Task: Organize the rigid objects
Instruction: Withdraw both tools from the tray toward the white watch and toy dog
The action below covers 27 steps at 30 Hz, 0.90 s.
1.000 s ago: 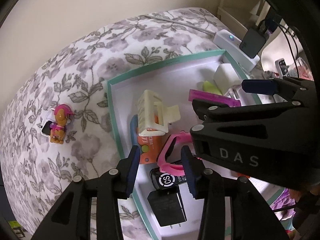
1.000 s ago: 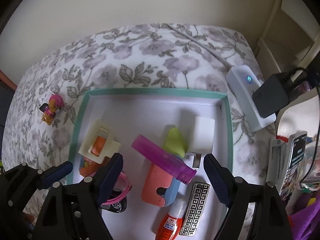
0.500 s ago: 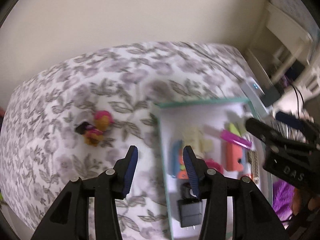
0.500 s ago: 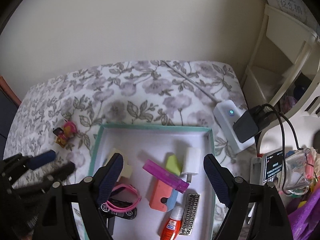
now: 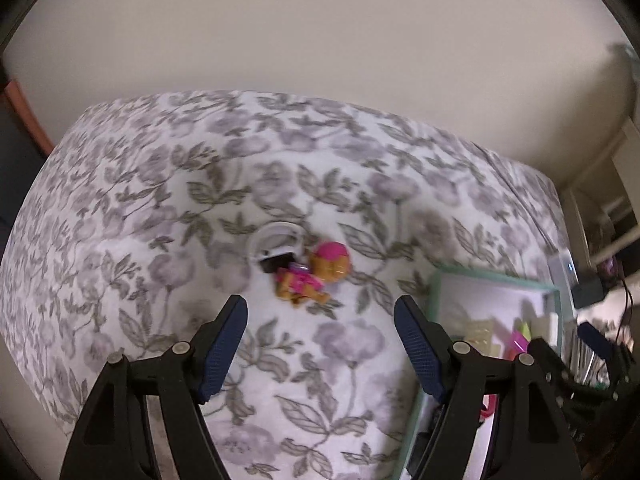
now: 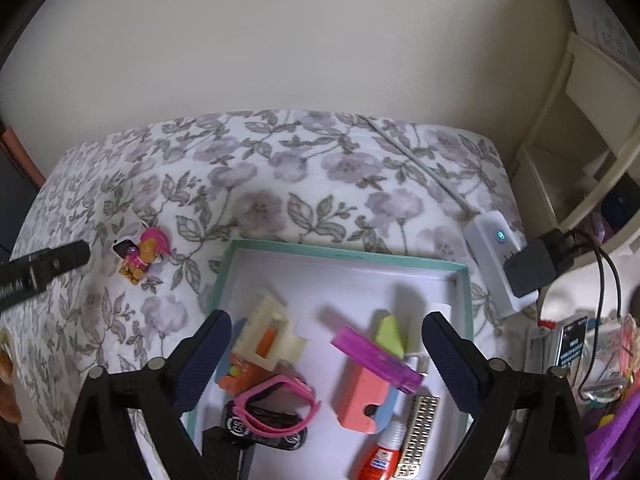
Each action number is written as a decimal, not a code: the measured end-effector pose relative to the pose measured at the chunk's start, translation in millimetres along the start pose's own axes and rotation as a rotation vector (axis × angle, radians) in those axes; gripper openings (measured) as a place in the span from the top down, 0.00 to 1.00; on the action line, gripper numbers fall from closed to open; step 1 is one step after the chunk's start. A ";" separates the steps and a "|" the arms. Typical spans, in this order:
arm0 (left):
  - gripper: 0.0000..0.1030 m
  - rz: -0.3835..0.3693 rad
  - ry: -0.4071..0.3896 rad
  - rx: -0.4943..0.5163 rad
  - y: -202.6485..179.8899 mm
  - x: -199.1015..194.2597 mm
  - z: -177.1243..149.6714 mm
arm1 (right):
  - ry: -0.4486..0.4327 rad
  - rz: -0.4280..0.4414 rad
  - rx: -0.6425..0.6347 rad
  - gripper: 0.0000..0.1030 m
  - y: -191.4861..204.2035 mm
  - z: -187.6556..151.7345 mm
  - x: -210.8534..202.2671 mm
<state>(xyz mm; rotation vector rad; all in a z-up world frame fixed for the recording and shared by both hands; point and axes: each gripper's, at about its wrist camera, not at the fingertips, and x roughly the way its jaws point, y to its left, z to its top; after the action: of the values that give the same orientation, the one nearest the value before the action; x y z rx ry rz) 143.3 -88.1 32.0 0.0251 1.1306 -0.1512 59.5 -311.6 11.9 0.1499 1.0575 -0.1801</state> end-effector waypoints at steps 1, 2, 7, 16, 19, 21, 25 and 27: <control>0.25 0.003 -0.001 -0.013 5.6 0.1 1.5 | 0.001 0.004 -0.009 0.05 4.5 0.4 0.6; 0.25 0.005 -0.002 -0.025 10.6 -0.1 3.0 | 0.001 0.006 -0.018 0.05 9.0 0.8 1.0; 0.12 0.018 0.000 -0.061 32.1 2.1 7.8 | -0.005 0.013 -0.053 0.05 31.7 3.1 4.3; 0.12 0.031 -0.009 -0.188 86.6 2.9 13.8 | -0.002 0.046 -0.107 0.05 76.3 7.6 12.1; 0.12 0.039 -0.007 -0.232 107.1 4.4 14.4 | -0.003 0.055 -0.122 0.05 89.4 8.7 14.3; 0.12 0.048 -0.008 -0.254 119.1 5.5 14.7 | -0.003 0.063 -0.135 0.05 98.4 9.2 16.5; 0.12 0.063 -0.011 -0.288 141.4 9.3 16.0 | 0.004 0.068 -0.154 0.05 112.7 9.9 23.9; 0.12 0.059 -0.010 -0.309 150.9 12.3 16.5 | 0.006 0.071 -0.158 0.05 119.0 10.5 29.4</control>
<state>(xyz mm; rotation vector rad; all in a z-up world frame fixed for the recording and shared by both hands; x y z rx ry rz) 183.4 58.3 19.5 -0.2166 1.1315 0.0771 108.5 -200.0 -4.5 0.0451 1.0662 -0.0313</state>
